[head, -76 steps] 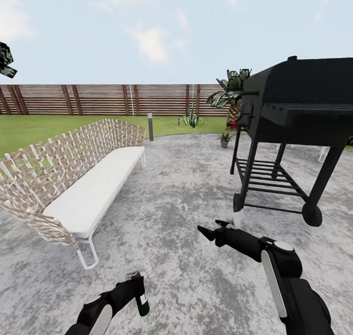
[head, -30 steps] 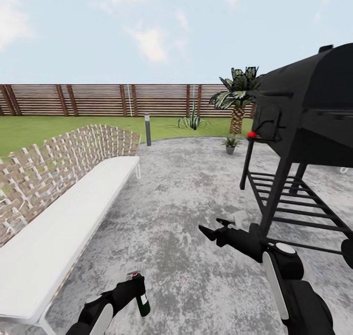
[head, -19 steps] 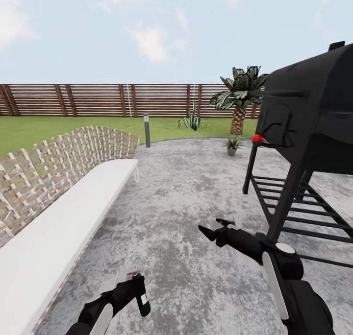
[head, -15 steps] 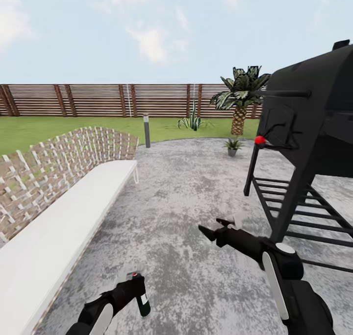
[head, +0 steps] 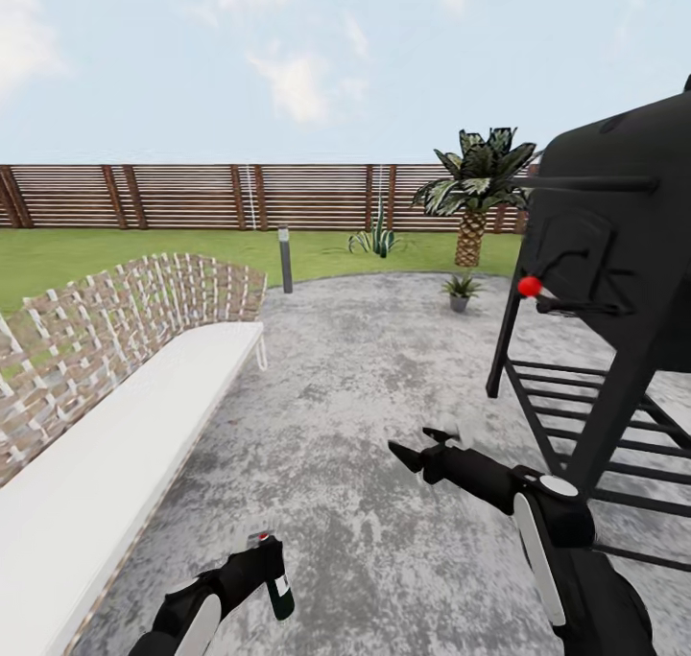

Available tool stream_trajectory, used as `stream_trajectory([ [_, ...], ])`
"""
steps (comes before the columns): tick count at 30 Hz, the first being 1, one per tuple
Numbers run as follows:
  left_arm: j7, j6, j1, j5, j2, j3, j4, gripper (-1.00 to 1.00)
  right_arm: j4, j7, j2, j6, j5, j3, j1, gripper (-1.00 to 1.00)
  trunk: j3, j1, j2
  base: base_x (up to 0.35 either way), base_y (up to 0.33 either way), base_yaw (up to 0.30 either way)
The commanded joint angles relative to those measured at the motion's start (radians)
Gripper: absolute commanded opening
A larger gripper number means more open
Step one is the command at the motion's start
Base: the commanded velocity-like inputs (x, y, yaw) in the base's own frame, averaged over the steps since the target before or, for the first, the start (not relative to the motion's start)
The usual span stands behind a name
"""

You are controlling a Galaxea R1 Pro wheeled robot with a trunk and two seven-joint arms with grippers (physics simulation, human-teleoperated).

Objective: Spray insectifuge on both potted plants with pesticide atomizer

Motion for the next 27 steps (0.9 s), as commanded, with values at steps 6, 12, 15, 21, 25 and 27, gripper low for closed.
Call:
stream_trajectory([
  [6, 0.001, 0.004, 0.000, 0.003, 0.000, -0.001, -0.001, -1.00, -0.001, 0.005, 0.001, 0.008, -0.002, -0.003, 0.000, 1.00, -0.001, 0.000, 0.000, 0.339, 0.060, 0.000],
  [12, 0.001, 0.004, 0.000, 0.002, 0.000, -0.001, -0.001, -1.00, -0.001, 0.005, 0.002, 0.008, -0.002, -0.007, -0.003, 1.00, -0.001, 0.000, 0.000, 0.339, 0.078, -0.001],
  [15, 0.002, 0.004, 0.000, 0.002, 0.000, -0.001, 0.000, -1.00, -0.002, 0.004, 0.002, 0.008, -0.002, -0.008, -0.007, 1.00, -0.001, 0.000, 0.000, 0.339, 0.047, -0.112],
  [21, 0.002, 0.004, 0.000, 0.001, 0.000, -0.001, -0.001, -1.00, -0.002, 0.004, 0.002, 0.008, -0.002, -0.007, -0.008, 1.00, -0.001, 0.000, 0.000, 0.339, 0.009, -0.185],
  [25, 0.002, 0.003, 0.000, 0.001, 0.000, -0.001, -0.001, -1.00, -0.001, 0.004, 0.002, 0.009, -0.004, -0.010, -0.005, 1.00, -0.001, 0.000, 0.000, 0.339, 0.001, -0.037],
  [27, 0.002, 0.003, 0.000, 0.001, 0.000, -0.001, -0.001, -1.00, -0.001, 0.004, 0.002, 0.008, -0.004, -0.011, -0.004, 1.00, -0.001, 0.000, 0.000, 0.339, 0.000, -0.009],
])
